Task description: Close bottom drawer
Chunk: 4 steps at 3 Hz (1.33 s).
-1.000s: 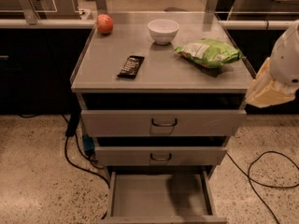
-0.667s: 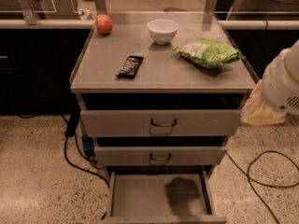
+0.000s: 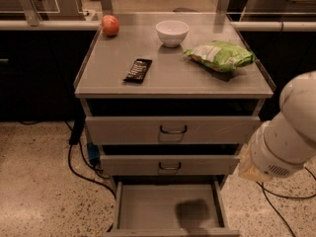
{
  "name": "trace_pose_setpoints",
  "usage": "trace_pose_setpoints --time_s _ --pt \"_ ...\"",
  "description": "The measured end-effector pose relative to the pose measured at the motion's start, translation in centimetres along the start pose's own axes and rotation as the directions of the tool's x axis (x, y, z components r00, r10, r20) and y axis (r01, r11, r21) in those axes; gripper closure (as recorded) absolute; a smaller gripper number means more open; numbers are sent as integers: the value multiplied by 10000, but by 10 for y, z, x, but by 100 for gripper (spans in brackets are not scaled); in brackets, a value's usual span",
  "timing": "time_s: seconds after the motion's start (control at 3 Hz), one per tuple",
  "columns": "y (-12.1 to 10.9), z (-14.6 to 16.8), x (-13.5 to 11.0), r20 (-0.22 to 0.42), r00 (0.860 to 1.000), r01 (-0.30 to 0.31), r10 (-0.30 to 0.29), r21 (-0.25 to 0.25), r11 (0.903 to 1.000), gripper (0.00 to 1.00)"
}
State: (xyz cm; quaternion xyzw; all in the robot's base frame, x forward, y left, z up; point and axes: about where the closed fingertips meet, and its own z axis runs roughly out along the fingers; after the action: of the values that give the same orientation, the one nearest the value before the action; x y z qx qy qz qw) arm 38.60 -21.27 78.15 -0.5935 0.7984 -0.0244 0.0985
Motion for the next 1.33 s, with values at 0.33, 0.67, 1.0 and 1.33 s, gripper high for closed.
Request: trace_pose_setpoints --time_s 0.33,0.67,1.0,1.33 --pt "17 62 12 -485 9987 -172 169 -61 9998 100" --pt "17 62 12 -485 9987 -172 169 -61 9998 100" --pt "29 67 12 -511 9987 -3 8 95 10000 100" --pt "50 100 17 -358 9994 30 -30 17 10000 100"
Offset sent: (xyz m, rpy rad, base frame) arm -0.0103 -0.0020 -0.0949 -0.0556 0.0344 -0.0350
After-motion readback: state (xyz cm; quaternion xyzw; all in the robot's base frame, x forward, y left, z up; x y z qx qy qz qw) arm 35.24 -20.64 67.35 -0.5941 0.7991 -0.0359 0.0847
